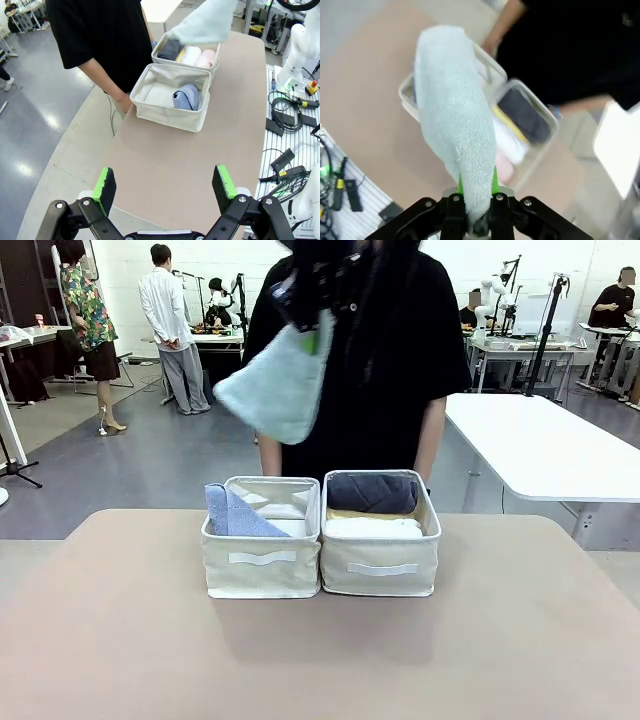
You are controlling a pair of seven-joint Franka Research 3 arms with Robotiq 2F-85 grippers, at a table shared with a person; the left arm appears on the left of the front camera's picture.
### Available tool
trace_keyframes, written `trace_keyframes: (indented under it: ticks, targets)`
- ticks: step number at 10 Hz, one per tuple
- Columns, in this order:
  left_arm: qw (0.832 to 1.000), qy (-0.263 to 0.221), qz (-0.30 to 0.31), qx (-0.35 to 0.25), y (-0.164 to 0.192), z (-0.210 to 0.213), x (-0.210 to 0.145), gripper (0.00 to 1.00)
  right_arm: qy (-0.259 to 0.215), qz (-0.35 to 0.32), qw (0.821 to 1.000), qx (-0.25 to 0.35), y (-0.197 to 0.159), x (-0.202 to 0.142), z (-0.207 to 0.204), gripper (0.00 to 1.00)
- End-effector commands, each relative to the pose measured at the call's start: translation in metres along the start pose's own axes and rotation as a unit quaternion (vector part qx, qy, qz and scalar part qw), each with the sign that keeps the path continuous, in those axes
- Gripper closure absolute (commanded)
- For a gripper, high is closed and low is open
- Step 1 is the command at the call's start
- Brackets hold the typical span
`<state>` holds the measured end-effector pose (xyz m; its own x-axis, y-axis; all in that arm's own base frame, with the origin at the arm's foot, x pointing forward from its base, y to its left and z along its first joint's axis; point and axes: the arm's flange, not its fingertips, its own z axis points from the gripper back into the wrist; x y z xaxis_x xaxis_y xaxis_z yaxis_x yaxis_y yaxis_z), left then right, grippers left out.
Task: Sort the towels based on their folding style.
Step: Pick up another triangle-folded towel from the table and place it in the left Fabric basket.
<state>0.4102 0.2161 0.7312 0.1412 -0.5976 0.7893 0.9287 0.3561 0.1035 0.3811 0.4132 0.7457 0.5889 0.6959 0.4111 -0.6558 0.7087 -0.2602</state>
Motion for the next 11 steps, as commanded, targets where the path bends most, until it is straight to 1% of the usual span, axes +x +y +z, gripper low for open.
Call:
trace_keyframes:
  ticks: [1, 3, 4, 9, 10, 11]
  targets:
    - [1.0, -0.003, 0.0, 0.001, -0.002, 0.0, 0.0, 0.0, 0.033, 0.025, 0.997, 0.062, -0.022, 0.027, -0.025, 0.83]
    - [1.0, -0.003, 0.0, 0.001, -0.002, 0.0, 0.0, 0.0, 0.051, 0.033, 0.996, 0.061, -0.017, 0.032, -0.046, 0.83]
    - [1.0, -0.003, 0.0, 0.001, -0.002, 0.0, 0.0, 0.0, 0.02, 0.024, 0.998, 0.049, -0.013, 0.026, -0.055, 0.83]
    - [1.0, -0.003, 0.0, 0.001, -0.002, 0.0, 0.0, 0.0, 0.02, 0.024, 0.998, 0.049, -0.013, 0.026, -0.055, 0.83]
    - [1.0, -0.003, 0.0, 0.001, -0.002, 0.0, 0.0, 0.0, 0.028, 0.027, 0.998, 0.052, -0.014, 0.027, -0.055, 0.83]
    - [1.0, -0.003, 0.0, 0.001, -0.002, 0.0, 0.0, 0.0, 0.039, 0.121, 0.99, 0.06, -0.013, 0.038, -0.065, 0.83]
